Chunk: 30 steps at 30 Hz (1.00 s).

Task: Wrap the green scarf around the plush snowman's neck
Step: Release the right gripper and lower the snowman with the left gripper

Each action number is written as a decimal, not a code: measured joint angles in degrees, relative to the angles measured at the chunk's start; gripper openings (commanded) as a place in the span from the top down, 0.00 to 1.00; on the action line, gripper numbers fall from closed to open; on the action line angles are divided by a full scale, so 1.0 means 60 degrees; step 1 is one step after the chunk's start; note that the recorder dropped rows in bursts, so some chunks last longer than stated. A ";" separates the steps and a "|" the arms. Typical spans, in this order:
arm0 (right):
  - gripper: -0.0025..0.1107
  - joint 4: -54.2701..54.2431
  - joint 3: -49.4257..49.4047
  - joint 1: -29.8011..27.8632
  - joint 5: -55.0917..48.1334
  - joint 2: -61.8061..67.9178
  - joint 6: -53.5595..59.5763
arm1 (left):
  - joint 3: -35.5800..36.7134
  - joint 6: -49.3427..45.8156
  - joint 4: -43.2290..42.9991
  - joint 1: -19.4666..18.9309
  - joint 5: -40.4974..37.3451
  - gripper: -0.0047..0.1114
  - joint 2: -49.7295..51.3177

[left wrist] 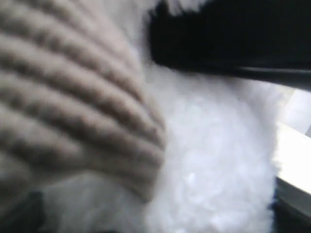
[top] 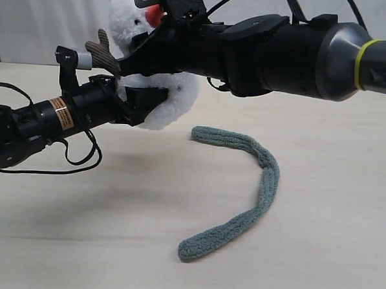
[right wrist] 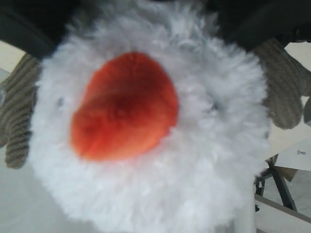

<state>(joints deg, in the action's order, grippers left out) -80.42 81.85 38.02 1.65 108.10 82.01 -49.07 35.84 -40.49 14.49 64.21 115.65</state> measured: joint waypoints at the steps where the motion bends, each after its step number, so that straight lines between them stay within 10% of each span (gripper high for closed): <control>1: 0.01 0.0000 0.0000 0.0000 0.0066 0.0000 -0.0285 | 0.0000 0.0000 0.0000 0.0000 -0.0111 0.96 -0.0016; 17: 0.03 0.0156 -0.1227 0.0000 0.0059 -0.2066 -0.0693 | -0.0004 -0.2295 -0.1078 0.0000 -0.1120 0.96 0.0060; 25: 0.34 0.0173 -0.2454 0.0000 0.0153 -0.3396 -0.0654 | -0.0020 -0.3835 -0.4020 -0.0059 -0.0877 0.96 0.0351; 30: 0.43 0.0173 -0.3018 0.0000 0.0193 -0.3871 -0.0654 | -0.0040 -0.4030 -0.4988 -0.1138 0.0549 0.96 0.1395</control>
<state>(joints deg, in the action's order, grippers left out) -79.39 63.75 38.02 2.81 84.87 78.08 -49.31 11.66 -70.42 7.66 67.51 124.03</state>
